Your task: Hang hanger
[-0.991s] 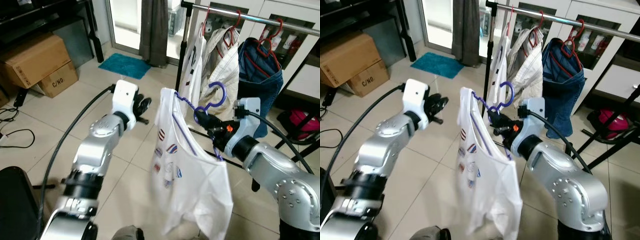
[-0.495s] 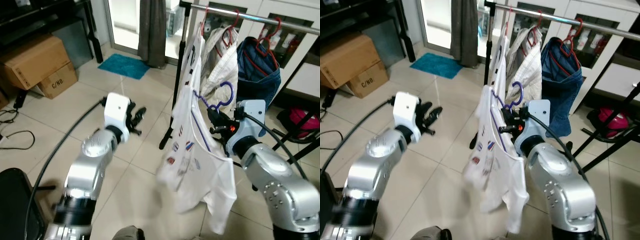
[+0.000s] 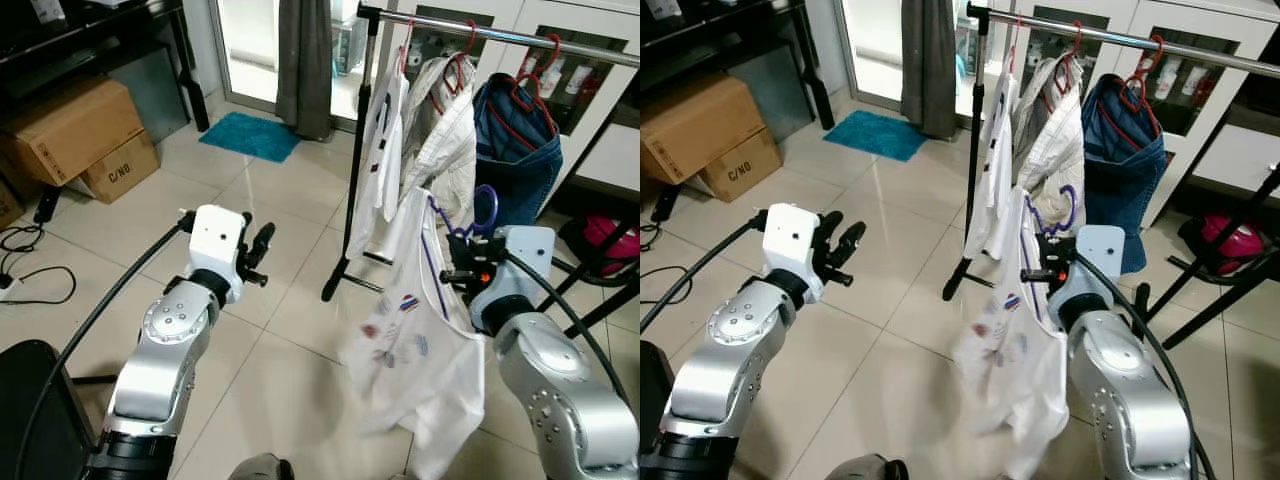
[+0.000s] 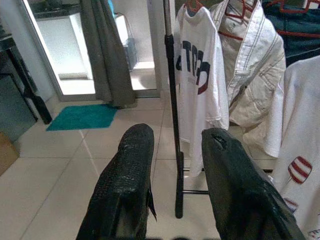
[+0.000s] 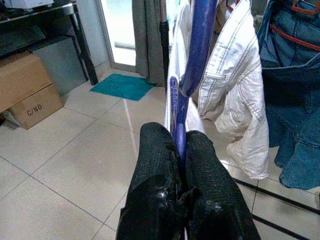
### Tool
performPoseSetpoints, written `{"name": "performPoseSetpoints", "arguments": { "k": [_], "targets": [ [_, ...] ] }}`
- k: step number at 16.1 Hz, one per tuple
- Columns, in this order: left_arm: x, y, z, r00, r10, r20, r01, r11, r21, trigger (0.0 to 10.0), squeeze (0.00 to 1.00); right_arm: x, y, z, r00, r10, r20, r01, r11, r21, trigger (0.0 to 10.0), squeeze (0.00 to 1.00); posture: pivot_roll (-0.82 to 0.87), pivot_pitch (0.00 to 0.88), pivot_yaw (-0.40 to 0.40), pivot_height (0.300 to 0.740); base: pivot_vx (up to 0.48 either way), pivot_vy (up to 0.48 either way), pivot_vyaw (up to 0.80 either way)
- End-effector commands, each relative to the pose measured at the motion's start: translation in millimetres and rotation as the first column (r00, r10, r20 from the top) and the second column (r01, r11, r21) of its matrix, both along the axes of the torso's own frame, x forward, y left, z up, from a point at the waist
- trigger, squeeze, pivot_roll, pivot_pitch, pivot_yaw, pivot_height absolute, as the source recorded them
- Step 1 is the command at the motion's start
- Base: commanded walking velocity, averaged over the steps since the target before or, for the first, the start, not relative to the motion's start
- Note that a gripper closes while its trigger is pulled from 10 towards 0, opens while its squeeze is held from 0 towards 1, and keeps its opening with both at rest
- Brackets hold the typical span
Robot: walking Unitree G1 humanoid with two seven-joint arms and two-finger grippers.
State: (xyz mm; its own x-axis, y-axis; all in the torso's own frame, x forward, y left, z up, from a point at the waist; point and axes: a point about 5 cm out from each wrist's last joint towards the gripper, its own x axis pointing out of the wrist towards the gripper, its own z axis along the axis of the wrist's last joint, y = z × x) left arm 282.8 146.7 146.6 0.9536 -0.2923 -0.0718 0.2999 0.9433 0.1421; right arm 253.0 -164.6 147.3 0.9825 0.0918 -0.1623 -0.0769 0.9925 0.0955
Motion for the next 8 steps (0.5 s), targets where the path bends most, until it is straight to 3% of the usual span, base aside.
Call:
{"name": "performPoseSetpoints", "arguments": {
  "k": [1, 3, 6, 8],
  "targets": [
    [0.9, 0.7, 12, 0.999, 0.024, 0.049, -0.025, 1.000, 0.008, 10.0, 0.00, 4.6, -1.2, 7, 0.999, -0.011, 0.049, 0.011, 1.000, -0.003, 10.0, 0.00, 0.04, 0.000, 0.019, 0.740, 0.000, 0.000, 0.00],
    [5.4, 2.2, 20, 0.996, 0.062, 0.069, -0.062, 0.998, -0.006, 10.0, 0.00, 17.7, -0.3, 3, 0.999, -0.007, 0.038, 0.008, 1.000, -0.026, 10.0, 0.00, 0.07, 0.000, -0.004, 0.740, 0.000, -0.287, 0.00],
    [2.9, 3.6, 14, 0.995, 0.085, 0.048, -0.085, 0.996, -0.016, 10.0, 0.00, 15.4, -5.5, -3, 0.999, -0.034, 0.019, 0.036, 0.994, -0.106, 10.0, 0.00, 0.04, 0.000, 0.011, 0.740, 0.000, -0.403, 0.00],
    [3.4, 1.9, 12, 0.995, 0.094, 0.032, -0.092, 0.994, -0.053, 10.0, 0.00, 10.8, -11.5, -2, 0.998, -0.066, 0.017, 0.067, 0.993, -0.097, 10.0, 0.00, 0.02, 0.000, 0.029, 0.740, 0.000, -0.480, 0.00]
  ]
}}
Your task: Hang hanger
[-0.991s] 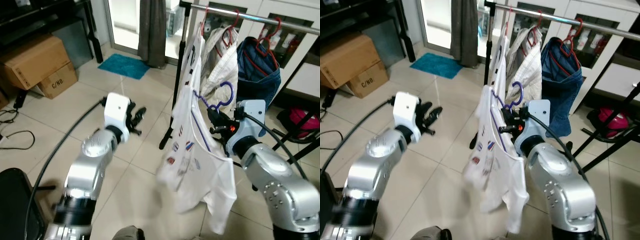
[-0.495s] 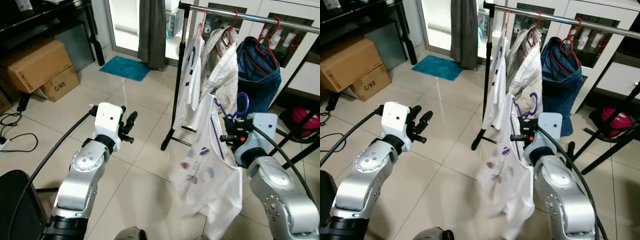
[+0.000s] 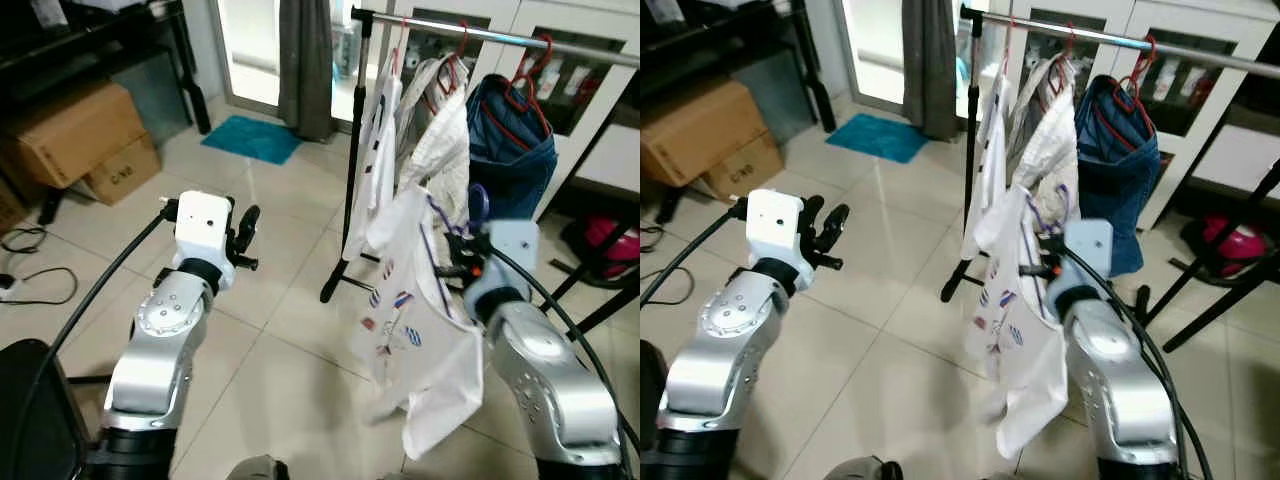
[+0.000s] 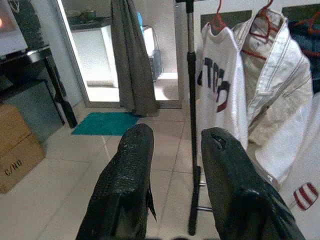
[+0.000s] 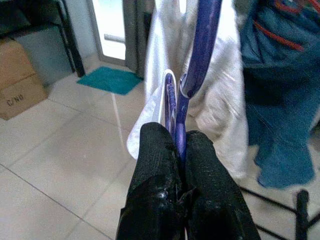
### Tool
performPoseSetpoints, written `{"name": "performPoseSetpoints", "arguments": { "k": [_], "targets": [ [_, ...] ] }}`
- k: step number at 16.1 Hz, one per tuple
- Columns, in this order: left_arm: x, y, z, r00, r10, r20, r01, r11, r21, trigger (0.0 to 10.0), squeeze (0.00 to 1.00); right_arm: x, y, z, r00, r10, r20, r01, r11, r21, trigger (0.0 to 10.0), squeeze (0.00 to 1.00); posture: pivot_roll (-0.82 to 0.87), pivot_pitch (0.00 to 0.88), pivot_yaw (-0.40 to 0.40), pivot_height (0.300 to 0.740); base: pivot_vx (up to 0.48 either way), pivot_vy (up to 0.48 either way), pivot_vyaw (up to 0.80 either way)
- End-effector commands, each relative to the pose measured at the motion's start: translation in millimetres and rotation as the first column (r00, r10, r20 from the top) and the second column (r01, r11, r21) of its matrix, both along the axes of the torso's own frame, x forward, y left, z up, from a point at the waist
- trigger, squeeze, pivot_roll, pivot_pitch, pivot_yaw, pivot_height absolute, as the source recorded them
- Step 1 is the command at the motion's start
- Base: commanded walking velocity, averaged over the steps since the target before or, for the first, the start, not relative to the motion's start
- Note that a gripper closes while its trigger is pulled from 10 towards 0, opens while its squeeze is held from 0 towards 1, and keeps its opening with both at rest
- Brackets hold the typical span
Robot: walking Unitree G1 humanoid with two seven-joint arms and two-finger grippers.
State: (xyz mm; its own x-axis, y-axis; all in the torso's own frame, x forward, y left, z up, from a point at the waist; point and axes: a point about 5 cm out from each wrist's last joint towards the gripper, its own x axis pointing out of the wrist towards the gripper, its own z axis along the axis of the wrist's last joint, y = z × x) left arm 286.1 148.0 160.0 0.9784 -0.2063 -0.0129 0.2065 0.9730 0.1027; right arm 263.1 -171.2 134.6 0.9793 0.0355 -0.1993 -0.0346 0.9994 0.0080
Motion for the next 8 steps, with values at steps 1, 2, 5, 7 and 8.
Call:
{"name": "performPoseSetpoints", "arguments": {
  "k": [1, 2, 5, 7, 8],
  "targets": [
    [0.5, -1.7, -3.6, 1.000, 0.005, -0.020, -0.005, 1.000, -0.017, 10.0, 0.00, -1.9, -7.4, 9.4, 0.999, -0.033, 0.043, 0.034, 0.999, -0.013, 10.0, 0.00, 0.02, 0.000, 0.002, 0.740, 0.000, -0.480, 0.00],
    [1.8, -4.0, -0.9, 1.000, 0.011, -0.017, -0.011, 1.000, -0.024, 10.0, 0.00, -2.2, -9.1, 10.9, 0.998, -0.039, 0.040, 0.039, 0.999, 0.000, 10.0, 0.00, 0.04, 0.010, -0.004, 0.740, 0.000, -0.480, 0.00],
    [2.4, -3.5, -1.9, 0.999, 0.028, -0.024, -0.028, 1.000, -0.011, 10.0, 0.00, -2.7, -10.1, 3.8, 0.999, -0.043, 0.024, 0.044, 0.999, -0.028, 10.0, 0.00, 0.05, 0.018, -0.009, 0.740, 0.000, -0.480, 0.00],
    [-1.4, -2.5, -5.4, 0.998, 0.035, -0.044, -0.035, 0.999, -0.016, 10.0, 0.00, -7.4, -8.4, 1.5, 0.999, -0.051, 0.000, 0.051, 0.999, -0.010, 10.0, 0.00, 0.05, 0.021, -0.009, 0.740, 0.000, 0.000, 0.00],
    [-4.4, -2.8, -8.3, 0.999, 0.032, -0.044, -0.031, 0.999, 0.019, 10.0, 0.00, -10.3, -7.2, 2.0, 0.999, -0.042, 0.010, 0.042, 0.999, -0.015, 10.0, 0.00, 0.05, 0.019, -0.015, 0.740, 0.000, 0.000, 0.00]
  ]
}}
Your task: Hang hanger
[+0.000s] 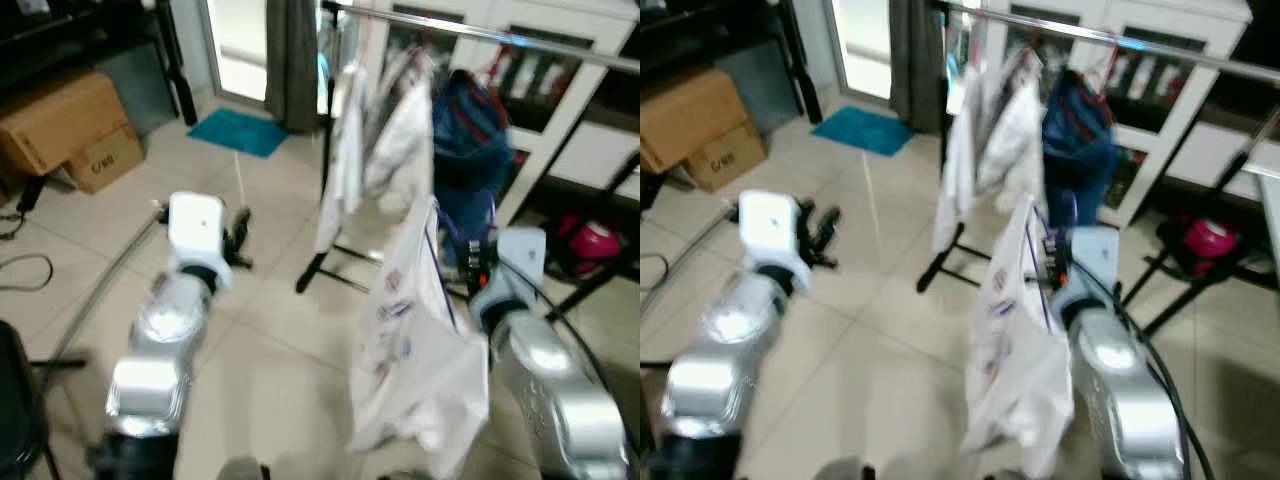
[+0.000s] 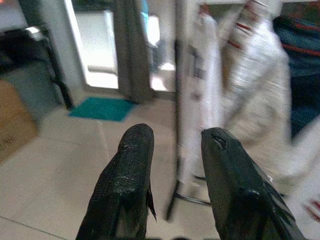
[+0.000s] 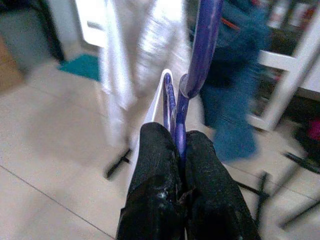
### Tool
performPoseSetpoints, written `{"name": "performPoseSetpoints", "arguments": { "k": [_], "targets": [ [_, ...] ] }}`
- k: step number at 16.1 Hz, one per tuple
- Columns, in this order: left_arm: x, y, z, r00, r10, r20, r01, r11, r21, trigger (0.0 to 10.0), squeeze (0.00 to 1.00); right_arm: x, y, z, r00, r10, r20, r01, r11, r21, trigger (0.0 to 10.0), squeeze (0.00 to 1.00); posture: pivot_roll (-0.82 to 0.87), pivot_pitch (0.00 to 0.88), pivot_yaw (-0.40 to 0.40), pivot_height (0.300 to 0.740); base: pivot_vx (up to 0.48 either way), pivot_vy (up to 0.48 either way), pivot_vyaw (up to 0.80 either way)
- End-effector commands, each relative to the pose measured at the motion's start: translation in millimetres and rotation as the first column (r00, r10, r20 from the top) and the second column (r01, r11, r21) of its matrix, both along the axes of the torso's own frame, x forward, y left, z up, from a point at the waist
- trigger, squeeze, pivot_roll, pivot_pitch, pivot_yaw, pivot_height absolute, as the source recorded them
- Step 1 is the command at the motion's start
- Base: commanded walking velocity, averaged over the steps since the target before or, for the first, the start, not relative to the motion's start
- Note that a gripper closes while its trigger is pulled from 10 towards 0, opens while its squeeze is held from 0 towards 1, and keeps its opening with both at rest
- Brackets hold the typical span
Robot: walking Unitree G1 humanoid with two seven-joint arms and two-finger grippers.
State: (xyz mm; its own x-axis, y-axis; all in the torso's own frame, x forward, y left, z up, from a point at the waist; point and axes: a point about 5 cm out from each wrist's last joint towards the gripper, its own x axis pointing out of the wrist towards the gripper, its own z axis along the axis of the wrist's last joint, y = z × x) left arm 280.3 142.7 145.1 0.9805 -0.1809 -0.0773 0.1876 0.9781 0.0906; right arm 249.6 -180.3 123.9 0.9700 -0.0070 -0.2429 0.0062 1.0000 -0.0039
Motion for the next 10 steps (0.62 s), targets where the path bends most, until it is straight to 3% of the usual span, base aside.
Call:
{"name": "performPoseSetpoints", "arguments": {
  "k": [1, 3, 6, 8, 10],
  "targets": [
    [-1.3, 1.5, 5, 1.000, -0.007, 0.015, 0.007, 1.000, -0.001, 10.0, 0.00, 0.9, 4.8, 17, 0.996, 0.012, 0.088, -0.013, 1.000, 0.005, 10.0, 0.00, 0.05, 0.014, -0.014, 0.740, 0.000, 0.000, 0.00],
    [-1.0, -1.5, 10, 0.999, -0.039, 0.035, 0.041, 0.999, -0.033, 10.0, 0.00, 2.9, 9.3, 19, 0.995, 0.014, 0.101, -0.020, 0.998, 0.055, 10.0, 0.00, 0.06, 0.007, -0.015, 0.740, 0.000, 0.000, 0.00],
    [0.7, -2.2, 14, 0.998, -0.051, 0.047, 0.053, 0.998, -0.042, 10.0, 0.00, 7.4, 11.6, 21, 0.994, 0.014, 0.110, -0.021, 0.998, 0.064, 10.0, 0.00, 0.07, 0.002, -0.017, 0.740, 0.000, 0.000, -0.68],
    [-0.7, -1.0, 14, 0.997, -0.054, 0.047, 0.056, 0.998, -0.039, 10.0, 0.00, 9.6, 10.6, 22, 0.993, 0.013, 0.114, -0.019, 0.998, 0.055, 10.0, 0.00, 0.07, 0.003, -0.021, 0.740, 0.263, 0.000, -0.63],
    [-1.5, -0.5, 13, 0.998, -0.054, 0.043, 0.055, 0.998, -0.039, 10.0, 0.00, 11.2, 11.1, 23, 0.993, 0.022, 0.114, -0.028, 0.999, 0.045, 10.0, 0.00, 0.07, 0.005, -0.024, 0.740, 0.274, 0.000, 0.00]
  ]
}}
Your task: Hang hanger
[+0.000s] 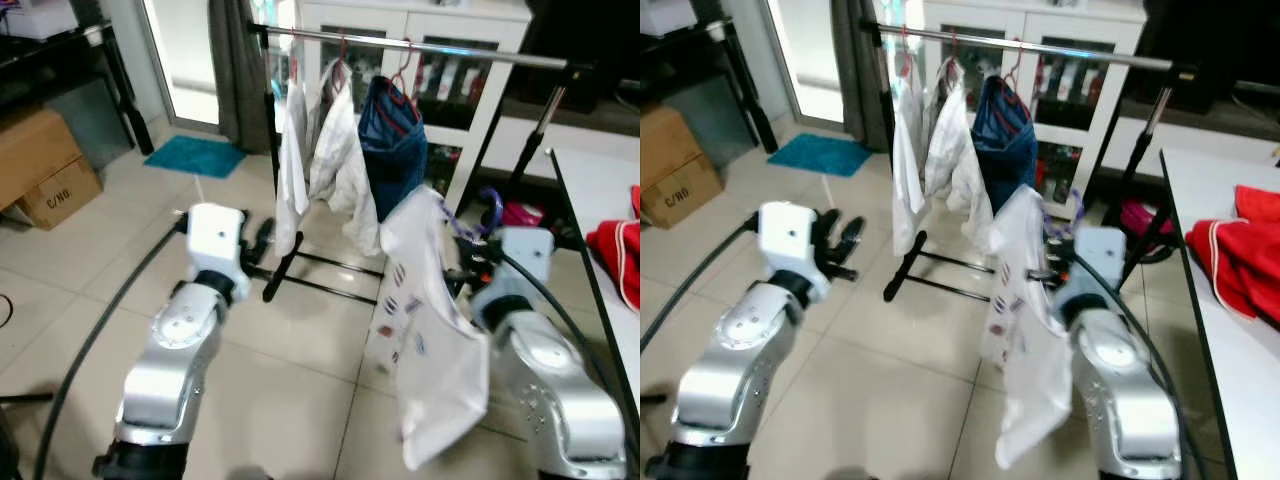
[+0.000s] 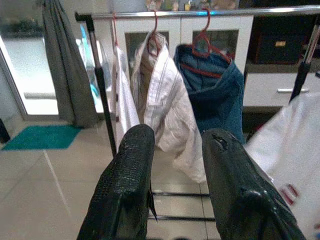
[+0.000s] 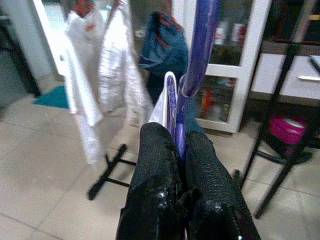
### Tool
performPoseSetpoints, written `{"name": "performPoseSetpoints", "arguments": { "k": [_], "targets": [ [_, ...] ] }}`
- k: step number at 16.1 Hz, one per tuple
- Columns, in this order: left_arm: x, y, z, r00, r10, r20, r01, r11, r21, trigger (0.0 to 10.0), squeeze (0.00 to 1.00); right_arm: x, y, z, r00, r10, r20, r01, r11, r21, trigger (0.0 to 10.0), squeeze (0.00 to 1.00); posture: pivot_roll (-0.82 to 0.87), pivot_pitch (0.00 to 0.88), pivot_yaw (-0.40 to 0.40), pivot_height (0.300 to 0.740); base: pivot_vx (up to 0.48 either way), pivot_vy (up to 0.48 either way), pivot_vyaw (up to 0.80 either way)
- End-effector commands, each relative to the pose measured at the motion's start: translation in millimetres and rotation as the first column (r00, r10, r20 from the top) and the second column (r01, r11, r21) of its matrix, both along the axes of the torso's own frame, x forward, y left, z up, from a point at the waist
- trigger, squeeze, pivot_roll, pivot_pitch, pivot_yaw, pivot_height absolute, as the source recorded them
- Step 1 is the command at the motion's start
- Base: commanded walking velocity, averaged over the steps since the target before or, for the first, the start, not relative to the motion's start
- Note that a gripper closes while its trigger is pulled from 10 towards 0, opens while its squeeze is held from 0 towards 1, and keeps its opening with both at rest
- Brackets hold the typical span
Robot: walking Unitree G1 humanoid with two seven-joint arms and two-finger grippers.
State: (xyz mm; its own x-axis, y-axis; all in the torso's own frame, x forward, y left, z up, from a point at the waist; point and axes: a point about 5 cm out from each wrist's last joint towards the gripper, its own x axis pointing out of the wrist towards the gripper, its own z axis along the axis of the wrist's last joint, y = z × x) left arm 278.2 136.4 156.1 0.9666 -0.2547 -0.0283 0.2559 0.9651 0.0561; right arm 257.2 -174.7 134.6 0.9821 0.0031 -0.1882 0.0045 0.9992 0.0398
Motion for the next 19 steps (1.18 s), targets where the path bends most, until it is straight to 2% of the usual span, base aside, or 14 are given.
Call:
{"name": "performPoseSetpoints", "arguments": {
  "k": [1, 6, 8, 14, 19],
  "targets": [
    [0.5, 6.0, 1.7, 1.000, 0.021, 0.001, -0.021, 1.000, 0.005, 10.0, 0.00, 4.7, 6.1, 12.1, 0.998, 0.028, 0.058, -0.028, 1.000, 0.000, 10.0, 0.00, 0.07, 0.006, -0.030, 0.740, 0.281, 0.000, 0.00],
    [-0.3, 7.0, 2.1, 1.000, 0.028, 0.004, -0.028, 1.000, 0.011, 10.0, 0.00, 8.4, 7.6, 11.3, 0.998, 0.039, 0.048, -0.038, 0.999, -0.023, 10.0, 0.00, 0.07, 0.004, -0.040, 0.740, 0.289, 0.000, 0.00],
    [1.8, 7.8, 4.1, 1.000, 0.025, 0.014, -0.025, 1.000, 0.017, 10.0, 0.00, 10.5, 8.2, 11.5, 0.998, 0.046, 0.043, -0.046, 0.999, 0.000, 10.0, 0.00, 0.07, 0.000, -0.040, 0.740, 0.292, 0.000, 0.00],
    [5.7, 6.2, 6.9, 1.000, 0.007, 0.024, -0.008, 1.000, 0.023, 10.0, 0.00, 12.4, 4.5, 12.2, 0.999, 0.024, 0.039, -0.023, 1.000, -0.008, 10.0, 0.00, 0.07, 0.000, -0.034, 0.740, 0.314, 0.000, -0.76],
    [5.9, 5.6, 6.3, 1.000, -0.007, 0.022, 0.007, 0.999, 0.031, 10.0, 0.00, 12.3, 4.2, 12.0, 0.999, 0.017, 0.038, -0.018, 1.000, 0.011, 10.0, 0.00, 0.07, 0.000, -0.026, 0.740, 0.322, 0.000, -0.09]
  ]
}}
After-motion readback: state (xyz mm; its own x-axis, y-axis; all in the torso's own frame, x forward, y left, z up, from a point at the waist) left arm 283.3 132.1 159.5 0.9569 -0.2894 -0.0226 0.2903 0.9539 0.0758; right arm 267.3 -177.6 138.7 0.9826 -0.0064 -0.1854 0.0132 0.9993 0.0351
